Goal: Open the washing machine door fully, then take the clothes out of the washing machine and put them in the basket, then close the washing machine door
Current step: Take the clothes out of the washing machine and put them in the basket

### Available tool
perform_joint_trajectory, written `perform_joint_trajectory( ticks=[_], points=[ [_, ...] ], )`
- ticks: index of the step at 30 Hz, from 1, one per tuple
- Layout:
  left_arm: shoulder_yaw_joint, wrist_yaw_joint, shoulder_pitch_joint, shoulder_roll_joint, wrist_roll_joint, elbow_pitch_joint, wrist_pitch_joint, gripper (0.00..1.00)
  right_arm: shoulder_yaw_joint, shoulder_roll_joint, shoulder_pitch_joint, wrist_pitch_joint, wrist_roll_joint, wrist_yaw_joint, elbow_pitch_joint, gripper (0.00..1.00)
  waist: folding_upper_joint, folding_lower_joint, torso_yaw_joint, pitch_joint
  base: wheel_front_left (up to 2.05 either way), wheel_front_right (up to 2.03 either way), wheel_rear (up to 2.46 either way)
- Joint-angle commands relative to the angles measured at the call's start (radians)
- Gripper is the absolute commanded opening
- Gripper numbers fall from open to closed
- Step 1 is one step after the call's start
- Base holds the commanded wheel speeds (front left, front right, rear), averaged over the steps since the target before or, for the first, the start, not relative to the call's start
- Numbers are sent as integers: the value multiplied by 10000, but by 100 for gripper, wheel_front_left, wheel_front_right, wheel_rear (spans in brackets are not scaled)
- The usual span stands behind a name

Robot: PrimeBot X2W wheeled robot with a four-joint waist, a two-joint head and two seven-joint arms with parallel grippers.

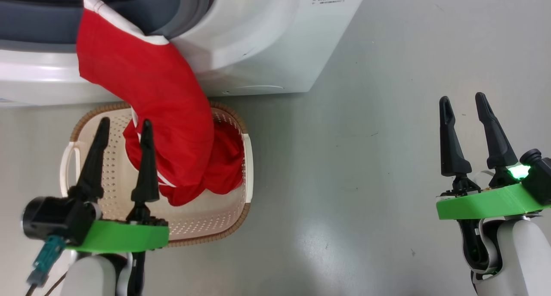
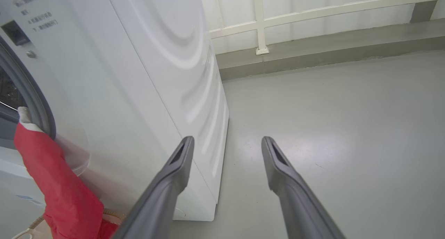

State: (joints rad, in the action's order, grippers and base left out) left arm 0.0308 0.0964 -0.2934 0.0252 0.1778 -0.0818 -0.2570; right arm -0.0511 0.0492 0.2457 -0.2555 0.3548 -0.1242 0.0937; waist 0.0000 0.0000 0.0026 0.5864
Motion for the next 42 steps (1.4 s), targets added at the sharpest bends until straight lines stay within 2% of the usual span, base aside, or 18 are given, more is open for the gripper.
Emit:
perform_joint_trajectory(
  ticks=[1,4,12,18,24,39,40,41,42],
  points=[
    [221,-5,-160,251,66,-20,-47,100,218,10,-262,-63,-79,-65,-219,100,0,0,-2,18,0,0,0],
    [176,16,-440,251,105,-391,-47,100,224,10,-244,-63,-70,-65,-221,100,0,0,-8,42,0,0,0],
    [-149,125,-1886,250,198,-2404,-47,100,284,10,-154,-63,-9,-65,-223,100,0,0,-98,158,0,0,0],
    [-258,47,-3064,250,136,-3564,-47,100,366,10,-106,-63,58,-65,-225,100,0,0,-221,260,0,0,0],
    [-141,-65,-3832,250,-25,-4159,-47,100,426,10,-46,-63,149,-65,-219,100,0,0,-349,365,0,0,0],
    [188,6,-4864,250,-534,-5233,-47,100,444,10,25,-63,133,-65,-279,100,0,0,-360,522,0,0,0],
    [198,10,-4876,250,-550,-5244,-47,84,448,10,28,-63,132,-65,-273,100,0,0,-364,520,0,0,0],
    [209,10,-4884,250,-566,-5245,-47,61,449,10,31,-63,130,-65,-268,100,0,0,-366,518,0,0,0],
    [219,6,-4889,250,-582,-5239,-47,47,449,10,34,-63,129,-65,-265,100,0,0,-368,519,0,0,0]
  ],
)
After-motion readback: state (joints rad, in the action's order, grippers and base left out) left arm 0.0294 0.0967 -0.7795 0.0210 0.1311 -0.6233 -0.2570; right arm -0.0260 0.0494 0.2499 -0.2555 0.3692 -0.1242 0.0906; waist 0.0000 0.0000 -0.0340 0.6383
